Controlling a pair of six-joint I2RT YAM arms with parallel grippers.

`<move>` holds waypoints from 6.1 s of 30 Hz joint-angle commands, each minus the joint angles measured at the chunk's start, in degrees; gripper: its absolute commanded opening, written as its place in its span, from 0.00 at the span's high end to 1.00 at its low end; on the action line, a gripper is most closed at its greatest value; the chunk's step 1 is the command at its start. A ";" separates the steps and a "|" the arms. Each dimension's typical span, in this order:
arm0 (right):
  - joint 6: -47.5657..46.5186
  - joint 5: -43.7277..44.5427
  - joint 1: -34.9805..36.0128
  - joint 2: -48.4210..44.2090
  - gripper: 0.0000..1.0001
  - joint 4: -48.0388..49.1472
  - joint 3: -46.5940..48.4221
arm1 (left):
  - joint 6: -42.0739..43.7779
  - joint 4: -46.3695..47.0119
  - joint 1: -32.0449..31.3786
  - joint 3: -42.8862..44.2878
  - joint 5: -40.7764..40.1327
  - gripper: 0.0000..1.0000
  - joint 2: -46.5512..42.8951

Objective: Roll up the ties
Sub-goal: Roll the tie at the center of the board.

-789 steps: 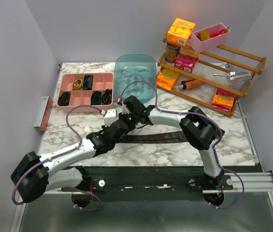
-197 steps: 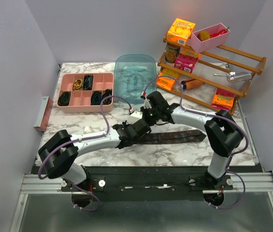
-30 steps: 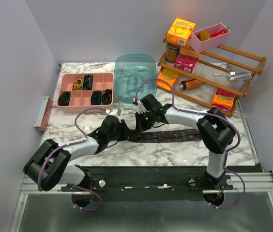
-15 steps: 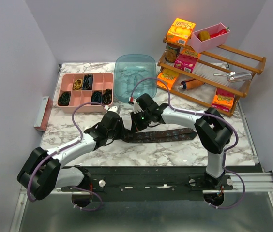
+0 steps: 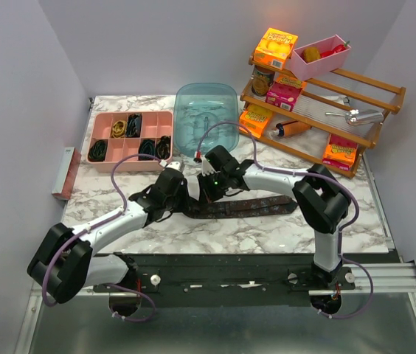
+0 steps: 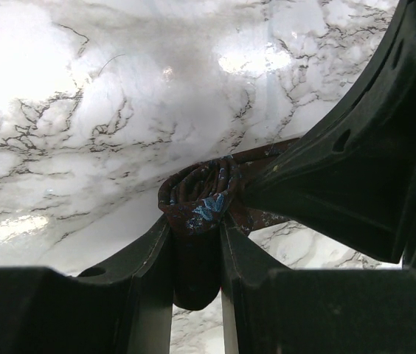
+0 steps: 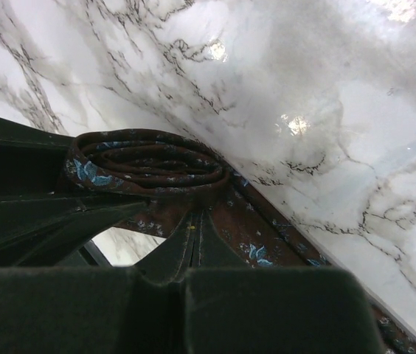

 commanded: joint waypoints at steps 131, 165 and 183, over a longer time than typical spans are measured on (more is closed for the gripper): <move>0.74 5.09 -4.20 -6.10 1.00 0.83 -7.87 | -2.08 -25.07 -20.02 23.00 -23.54 0.34 20.87; 1.26 -0.44 1.77 -2.76 1.00 0.56 4.36 | -7.79 -13.64 -12.81 -2.84 -11.14 0.78 -17.81; 2.06 0.44 4.06 -1.36 1.00 3.20 -1.53 | -6.83 -14.09 -12.73 -2.05 -12.99 0.74 -16.50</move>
